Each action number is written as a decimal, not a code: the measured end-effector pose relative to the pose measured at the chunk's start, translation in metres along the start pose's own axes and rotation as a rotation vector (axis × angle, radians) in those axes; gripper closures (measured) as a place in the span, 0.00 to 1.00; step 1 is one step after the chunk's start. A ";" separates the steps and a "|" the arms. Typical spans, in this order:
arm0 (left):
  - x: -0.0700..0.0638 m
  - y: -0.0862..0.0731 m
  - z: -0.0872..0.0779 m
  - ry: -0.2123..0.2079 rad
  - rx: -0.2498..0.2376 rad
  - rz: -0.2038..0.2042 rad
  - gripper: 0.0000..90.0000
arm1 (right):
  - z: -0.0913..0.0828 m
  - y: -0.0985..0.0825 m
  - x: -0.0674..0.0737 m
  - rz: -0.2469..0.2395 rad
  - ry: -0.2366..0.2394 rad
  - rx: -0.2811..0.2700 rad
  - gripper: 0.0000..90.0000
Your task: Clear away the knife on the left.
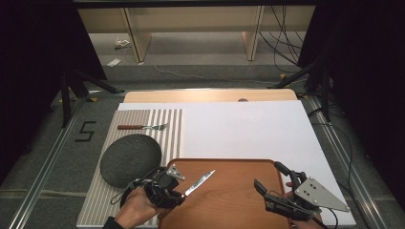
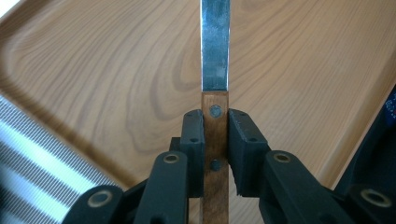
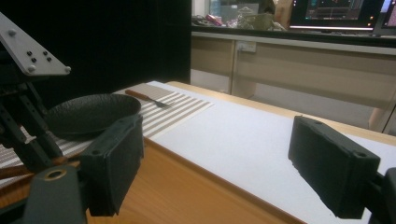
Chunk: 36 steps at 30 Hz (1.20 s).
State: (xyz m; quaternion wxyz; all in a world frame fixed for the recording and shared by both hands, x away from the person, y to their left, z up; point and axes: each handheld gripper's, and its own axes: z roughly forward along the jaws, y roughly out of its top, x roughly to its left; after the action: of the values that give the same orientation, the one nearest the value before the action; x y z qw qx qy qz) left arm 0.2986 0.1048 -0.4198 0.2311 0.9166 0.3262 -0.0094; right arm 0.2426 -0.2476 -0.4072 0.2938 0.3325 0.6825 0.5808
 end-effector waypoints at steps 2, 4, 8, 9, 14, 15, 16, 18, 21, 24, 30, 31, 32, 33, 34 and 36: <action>-0.003 0.003 0.005 -0.014 0.010 0.000 0.86 | 0.000 0.000 0.000 0.000 0.001 0.000 0.21; -0.006 0.005 0.008 -0.024 0.008 -0.002 0.86 | 0.000 0.000 0.000 0.001 0.001 -0.001 0.21; -0.009 0.007 0.013 -0.058 0.011 -0.016 0.86 | 0.000 0.000 0.001 0.005 0.002 0.004 0.21; -0.013 0.007 0.018 -0.052 0.024 -0.014 0.86 | 0.000 0.000 0.001 -0.002 0.002 0.008 0.21; -0.016 0.009 0.023 -0.055 0.036 -0.027 0.86 | 0.000 0.000 0.000 0.005 0.001 0.003 0.21; -0.016 0.009 0.023 -0.055 0.036 -0.027 0.86 | 0.000 0.000 0.000 0.005 0.001 0.003 0.21; -0.016 0.009 0.024 -0.052 0.039 -0.028 0.86 | 0.000 0.000 0.000 0.003 0.002 0.002 0.21; -0.015 0.009 0.027 -0.050 0.050 -0.030 0.86 | 0.000 0.000 0.001 0.001 0.004 0.003 0.21; -0.013 0.006 0.031 -0.056 0.062 -0.046 0.86 | 0.000 0.000 0.000 0.002 0.000 0.004 0.21; -0.013 0.005 0.031 -0.053 0.062 -0.054 0.86 | 0.000 0.000 0.000 0.001 0.002 0.002 0.21; -0.010 0.003 0.034 -0.055 0.077 -0.072 0.86 | 0.000 0.000 0.000 0.003 -0.001 0.004 0.21; -0.010 0.003 0.035 -0.054 0.078 -0.073 0.86 | 0.000 0.000 0.000 0.003 0.000 0.003 0.21; -0.009 0.003 0.035 -0.053 0.080 -0.077 0.86 | 0.000 0.000 0.000 0.002 0.000 0.004 0.21; -0.007 0.002 0.036 -0.050 0.087 -0.080 0.86 | 0.000 0.000 0.000 0.002 0.000 0.005 0.21; -0.007 0.002 0.037 -0.048 0.090 -0.085 0.86 | 0.000 0.000 0.000 0.002 0.000 0.004 0.21; -0.006 0.001 0.038 -0.047 0.095 -0.089 0.86 | 0.000 0.000 0.000 0.000 0.001 0.004 0.21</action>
State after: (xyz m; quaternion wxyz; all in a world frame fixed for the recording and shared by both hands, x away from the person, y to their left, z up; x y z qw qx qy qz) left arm 0.2997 0.0840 -0.4526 0.1945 0.9106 0.3602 -0.0567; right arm 0.2422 -0.2478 -0.4074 0.2927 0.3330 0.6838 0.5795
